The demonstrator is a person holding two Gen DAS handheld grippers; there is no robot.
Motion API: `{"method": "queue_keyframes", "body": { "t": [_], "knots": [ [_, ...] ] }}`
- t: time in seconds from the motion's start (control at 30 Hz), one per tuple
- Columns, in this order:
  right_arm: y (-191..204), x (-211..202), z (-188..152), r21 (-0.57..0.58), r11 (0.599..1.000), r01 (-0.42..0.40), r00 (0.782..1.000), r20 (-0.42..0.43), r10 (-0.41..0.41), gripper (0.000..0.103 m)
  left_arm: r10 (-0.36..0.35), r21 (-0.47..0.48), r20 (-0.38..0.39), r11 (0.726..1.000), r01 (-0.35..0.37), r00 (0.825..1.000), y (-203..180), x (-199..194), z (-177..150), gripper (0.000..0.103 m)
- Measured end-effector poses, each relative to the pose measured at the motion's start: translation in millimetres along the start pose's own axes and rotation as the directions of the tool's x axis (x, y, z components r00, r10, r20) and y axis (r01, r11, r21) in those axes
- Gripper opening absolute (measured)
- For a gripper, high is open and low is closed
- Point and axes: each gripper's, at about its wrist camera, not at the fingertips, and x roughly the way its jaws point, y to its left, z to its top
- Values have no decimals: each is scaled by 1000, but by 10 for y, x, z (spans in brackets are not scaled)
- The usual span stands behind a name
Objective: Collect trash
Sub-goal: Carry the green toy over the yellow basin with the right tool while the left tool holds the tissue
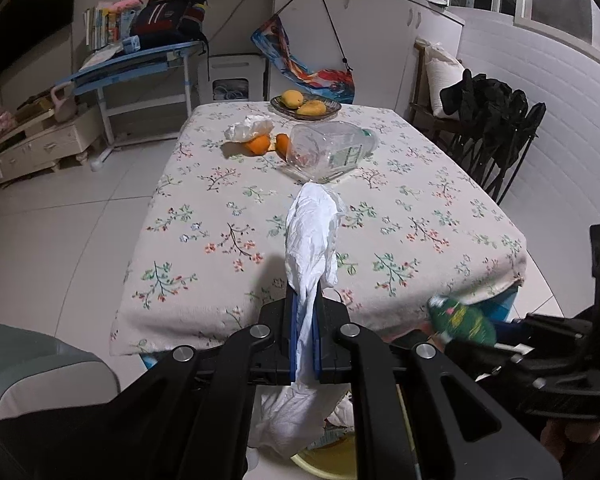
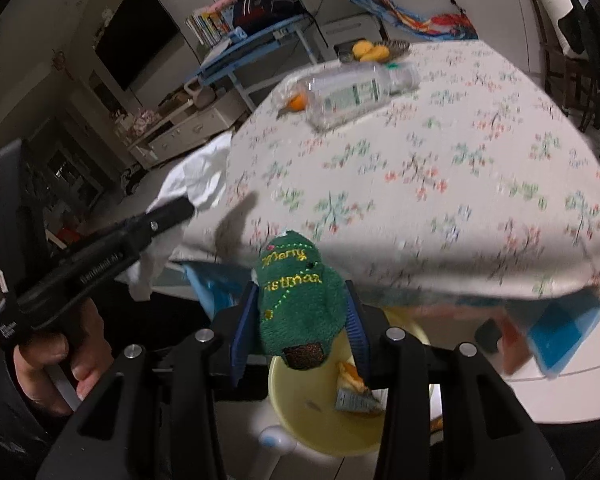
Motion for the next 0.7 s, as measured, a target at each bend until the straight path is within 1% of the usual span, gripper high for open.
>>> {"method": "queue_keyframes", "body": {
  "t": [0.2, 0.37, 0.47, 0.57, 0.6, 0.7],
  "knots": [
    [83, 194, -169, -25, 999, 28, 995, -92, -30, 42, -11, 21, -10, 1000, 12, 1000, -99, -23, -79, 6],
    [109, 367, -255, -48, 997, 61, 983, -168, -68, 42, -18, 33, -18, 999, 18, 1000, -133, -17, -117, 6],
    [115, 432, -291, -54, 996, 70, 977, -199, -79, 45, -19, 38, -21, 999, 20, 1000, -142, -18, -131, 6],
    [93, 485, -325, -51, 995, 81, 969, -231, -91, 51, -23, 43, -24, 999, 24, 999, -148, -17, -139, 6],
    [77, 490, -339, -50, 995, 91, 966, -236, -100, 54, -23, 45, -25, 999, 25, 999, -154, -17, -149, 6],
    [42, 508, -352, -36, 995, 94, 964, -246, -100, 57, -25, 51, -28, 998, 26, 999, -168, -14, -170, 6]
  ]
}}
